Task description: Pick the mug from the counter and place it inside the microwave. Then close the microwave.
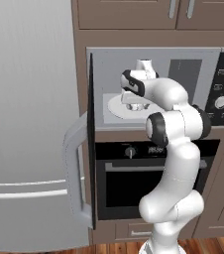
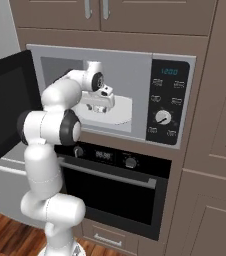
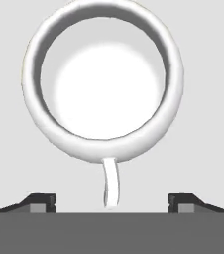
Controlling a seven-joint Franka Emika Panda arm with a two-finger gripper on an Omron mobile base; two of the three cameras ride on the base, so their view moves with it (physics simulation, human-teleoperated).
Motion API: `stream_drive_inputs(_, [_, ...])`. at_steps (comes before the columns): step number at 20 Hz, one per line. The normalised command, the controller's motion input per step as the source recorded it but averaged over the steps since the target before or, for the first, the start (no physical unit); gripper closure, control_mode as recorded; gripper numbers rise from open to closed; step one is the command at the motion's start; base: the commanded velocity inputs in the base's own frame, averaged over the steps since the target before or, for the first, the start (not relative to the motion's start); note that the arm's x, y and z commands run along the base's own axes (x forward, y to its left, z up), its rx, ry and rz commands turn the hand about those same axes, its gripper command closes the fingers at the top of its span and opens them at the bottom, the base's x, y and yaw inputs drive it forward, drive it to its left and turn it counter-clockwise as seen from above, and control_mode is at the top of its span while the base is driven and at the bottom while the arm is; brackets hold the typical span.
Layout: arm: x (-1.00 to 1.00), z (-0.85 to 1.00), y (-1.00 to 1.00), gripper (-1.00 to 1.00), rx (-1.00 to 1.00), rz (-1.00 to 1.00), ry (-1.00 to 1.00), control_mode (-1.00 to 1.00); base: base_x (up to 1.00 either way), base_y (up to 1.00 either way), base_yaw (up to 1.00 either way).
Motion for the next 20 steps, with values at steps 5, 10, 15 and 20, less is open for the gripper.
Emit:
stream_drive_inputs(5, [-0.87, -0.06, 0.0, -1.0, 0.01, -0.01, 0.0, -1.0, 0.0, 0.0, 0.0])
stream_drive_inputs(10, [-0.8, 0.0, 0.0, -1.0, 0.01, 0.0, 0.0, -1.0, 0.0, 0.0, 0.0])
stream_drive_inputs(15, [-0.82, 0.0, 0.0, -1.0, 0.01, 0.0, -0.02, -1.0, 0.0, 0.0, 0.0])
stream_drive_inputs(20, [-0.97, 0.03, 0.0, -1.0, 0.01, 0.0, -0.06, -1.0, 0.0, 0.0, 0.0])
